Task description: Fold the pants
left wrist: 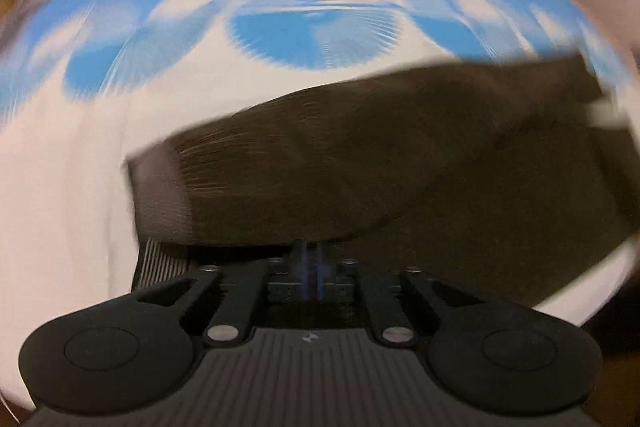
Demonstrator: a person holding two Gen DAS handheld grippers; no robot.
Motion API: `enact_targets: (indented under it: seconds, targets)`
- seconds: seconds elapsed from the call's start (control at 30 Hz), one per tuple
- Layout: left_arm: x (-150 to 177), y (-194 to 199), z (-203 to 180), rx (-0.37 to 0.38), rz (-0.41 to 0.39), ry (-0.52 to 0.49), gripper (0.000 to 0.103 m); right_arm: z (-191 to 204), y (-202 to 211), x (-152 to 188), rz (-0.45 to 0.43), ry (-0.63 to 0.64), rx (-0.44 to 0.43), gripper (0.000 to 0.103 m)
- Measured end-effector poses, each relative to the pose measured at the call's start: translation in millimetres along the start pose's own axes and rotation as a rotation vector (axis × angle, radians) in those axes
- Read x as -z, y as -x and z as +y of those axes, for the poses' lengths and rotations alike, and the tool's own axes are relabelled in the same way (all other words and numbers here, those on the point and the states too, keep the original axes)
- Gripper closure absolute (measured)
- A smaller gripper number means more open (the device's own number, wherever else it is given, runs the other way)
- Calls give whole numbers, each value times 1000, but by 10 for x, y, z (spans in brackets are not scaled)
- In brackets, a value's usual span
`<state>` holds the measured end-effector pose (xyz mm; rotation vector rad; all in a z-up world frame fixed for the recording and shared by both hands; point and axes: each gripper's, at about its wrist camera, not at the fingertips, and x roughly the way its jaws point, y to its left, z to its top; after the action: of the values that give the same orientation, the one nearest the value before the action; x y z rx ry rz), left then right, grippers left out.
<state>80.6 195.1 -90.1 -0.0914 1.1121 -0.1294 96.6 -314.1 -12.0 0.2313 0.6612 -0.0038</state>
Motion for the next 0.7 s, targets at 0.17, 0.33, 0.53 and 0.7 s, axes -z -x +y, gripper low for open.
enact_targets:
  seconds: [0.17, 0.33, 0.53, 0.7]
  targets:
    - [47, -45, 632, 202, 44, 410, 42, -65, 7, 5, 8, -42, -2, 92]
    - [25, -355, 775, 242, 105, 569, 24, -201, -38, -12, 12, -142, -1, 90]
    - [-77, -600, 886, 138, 137, 708, 21, -521, -233, -36, -5, -351, -14, 76]
    - [-167, -606, 978, 131, 115, 765, 51, -766, -640, 68, 5, -458, 30, 73]
